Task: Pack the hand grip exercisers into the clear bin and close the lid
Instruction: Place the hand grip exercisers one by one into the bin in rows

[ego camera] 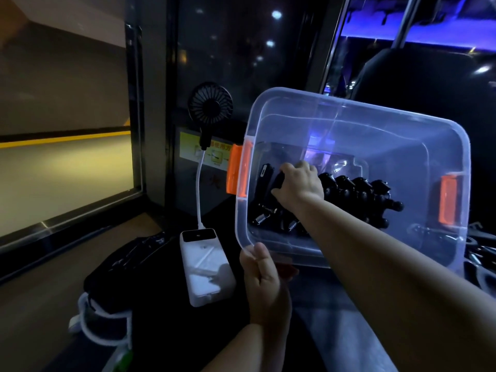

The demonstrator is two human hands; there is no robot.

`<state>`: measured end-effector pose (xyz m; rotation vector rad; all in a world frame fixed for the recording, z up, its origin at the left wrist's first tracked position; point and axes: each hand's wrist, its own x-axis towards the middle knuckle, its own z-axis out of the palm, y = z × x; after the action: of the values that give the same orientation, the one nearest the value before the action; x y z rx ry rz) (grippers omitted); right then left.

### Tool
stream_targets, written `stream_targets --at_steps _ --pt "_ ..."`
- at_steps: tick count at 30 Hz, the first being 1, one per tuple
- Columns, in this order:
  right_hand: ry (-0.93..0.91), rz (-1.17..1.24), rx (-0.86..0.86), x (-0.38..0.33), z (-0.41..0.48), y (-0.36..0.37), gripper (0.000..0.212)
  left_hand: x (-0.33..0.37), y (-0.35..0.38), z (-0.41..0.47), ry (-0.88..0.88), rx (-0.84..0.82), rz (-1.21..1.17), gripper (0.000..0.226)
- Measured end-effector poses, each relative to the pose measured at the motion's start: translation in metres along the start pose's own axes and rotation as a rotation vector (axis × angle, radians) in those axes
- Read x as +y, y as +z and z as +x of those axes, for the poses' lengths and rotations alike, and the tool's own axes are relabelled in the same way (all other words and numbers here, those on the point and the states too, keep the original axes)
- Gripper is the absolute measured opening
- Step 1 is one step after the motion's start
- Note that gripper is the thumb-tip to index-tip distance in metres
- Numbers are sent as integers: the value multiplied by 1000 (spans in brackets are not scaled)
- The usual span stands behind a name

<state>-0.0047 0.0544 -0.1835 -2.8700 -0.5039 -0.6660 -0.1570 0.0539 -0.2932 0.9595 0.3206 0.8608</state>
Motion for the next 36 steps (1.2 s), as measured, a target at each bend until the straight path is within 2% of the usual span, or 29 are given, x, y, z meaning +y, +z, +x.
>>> stream_targets --at_steps 2,7,12,18,21,25,36 --pt "-53 -62 8 0 -1 2 56 0 0 0 -20 -5 -21 27" --pt "-319 -142 30 -2 1 6 56 -2 -2 0 -23 -17 -22 53" --pt "-569 -348 -120 -5 3 18 64 -3 -2 -2 -32 -9 -56 68" --pt "-595 -442 -234 -3 5 28 53 -5 -4 -2 14 -29 -33 58" --pt "-575 -473 -265 0 6 28 61 -6 -3 -1 3 3 -19 50" --pt "-603 -549 -266 6 5 22 70 -5 -1 0 -30 39 -16 24" --pt "-644 -739 -273 11 3 16 67 -2 1 0 -76 80 -41 23"
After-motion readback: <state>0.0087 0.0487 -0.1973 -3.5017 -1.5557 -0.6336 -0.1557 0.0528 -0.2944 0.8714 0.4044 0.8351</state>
